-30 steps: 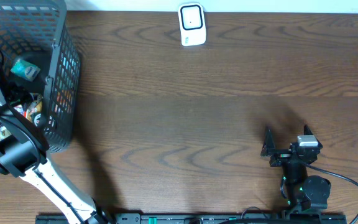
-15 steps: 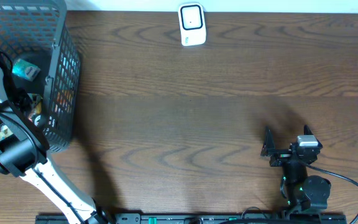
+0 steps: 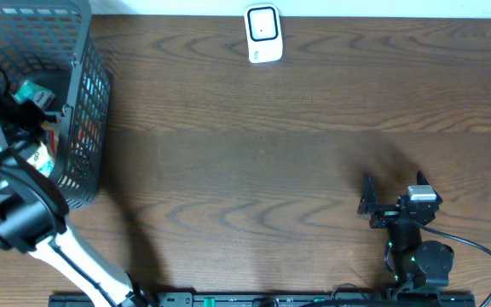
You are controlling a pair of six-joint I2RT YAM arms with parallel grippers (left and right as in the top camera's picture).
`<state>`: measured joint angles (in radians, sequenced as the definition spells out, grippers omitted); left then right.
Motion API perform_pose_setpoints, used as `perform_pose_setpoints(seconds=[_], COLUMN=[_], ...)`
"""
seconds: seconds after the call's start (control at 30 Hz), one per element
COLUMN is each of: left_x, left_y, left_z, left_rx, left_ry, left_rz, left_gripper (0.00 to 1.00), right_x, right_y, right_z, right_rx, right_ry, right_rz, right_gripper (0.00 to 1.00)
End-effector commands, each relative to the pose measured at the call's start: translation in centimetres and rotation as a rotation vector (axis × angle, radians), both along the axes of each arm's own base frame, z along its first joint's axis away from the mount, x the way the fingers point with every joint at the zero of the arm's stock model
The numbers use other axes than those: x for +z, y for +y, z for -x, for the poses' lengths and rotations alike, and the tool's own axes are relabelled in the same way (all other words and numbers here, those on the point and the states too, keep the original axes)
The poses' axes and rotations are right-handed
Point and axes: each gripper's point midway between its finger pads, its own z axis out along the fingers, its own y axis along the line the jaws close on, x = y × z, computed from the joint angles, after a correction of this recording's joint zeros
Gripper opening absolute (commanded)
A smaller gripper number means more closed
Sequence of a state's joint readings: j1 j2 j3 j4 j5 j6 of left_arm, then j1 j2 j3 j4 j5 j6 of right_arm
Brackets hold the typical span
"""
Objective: Scan the item barcode
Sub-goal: 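Grasp the yellow snack bag inside the basket with the left gripper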
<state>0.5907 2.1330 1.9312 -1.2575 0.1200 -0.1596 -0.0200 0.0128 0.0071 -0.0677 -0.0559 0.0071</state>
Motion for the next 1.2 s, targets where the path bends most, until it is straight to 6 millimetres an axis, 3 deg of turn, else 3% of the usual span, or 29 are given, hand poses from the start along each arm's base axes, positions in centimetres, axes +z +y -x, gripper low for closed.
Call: perform_pose_setpoints(seconds=[0.0,0.17,0.23,0.27,0.33,0.37,0.4,0.47,0.77,1.0,1.17], left_x=[10.3,18.7,20.6,21.8,22.0,21.6,20.9,19.0,8.7,2.3,-2.5], left_y=[-0.3,-0.5,-0.6,-0.8,-0.9,-1.0,-1.1,-0.4,0.7,1.5,0.5], left_z=[-1.6,-1.3,-1.1,-0.7,-0.3,-0.2,0.0,0.6,0.8,0.1,-0.3], left_rx=[0.127,0.173,0.168,0.151,0.076,0.040,0.001,-0.008,-0.079,-0.076,-0.136], left_ry=[-0.284,-0.523,-0.577,-0.602,-0.592,-0.572,-0.545,-0.467,-0.191,-0.076,-0.035], left_rz=[-0.088,-0.206,-0.236,-0.262,-0.294,-0.302,-0.303,-0.321,-0.223,-0.133,0.006], left_gripper=[0.07,0.07,0.07,0.17,0.68,0.83,0.91,1.00,0.98,0.98,0.98], right_x=[-0.1,-0.1,-0.1,-0.1,-0.1,-0.1,-0.1,-0.1,-0.1,-0.1,-0.1], right_y=[0.3,0.3,0.3,0.3,0.3,0.3,0.3,0.3,0.3,0.3,0.3], right_z=[0.0,0.0,0.0,0.0,0.0,0.0,0.0,0.0,0.0,0.0,0.0], right_rx=[0.012,0.012,0.012,0.012,0.012,0.012,0.012,0.012,0.012,0.012,0.012], right_ry=[0.002,0.002,0.002,0.002,0.002,0.002,0.002,0.002,0.002,0.002,0.002], right_rz=[-0.007,-0.007,-0.007,-0.007,-0.007,-0.007,-0.007,-0.007,-0.007,-0.007,-0.007], right_gripper=[0.99,0.99,0.99,0.99,0.99,0.99,0.99,0.99,0.99,0.99,0.99])
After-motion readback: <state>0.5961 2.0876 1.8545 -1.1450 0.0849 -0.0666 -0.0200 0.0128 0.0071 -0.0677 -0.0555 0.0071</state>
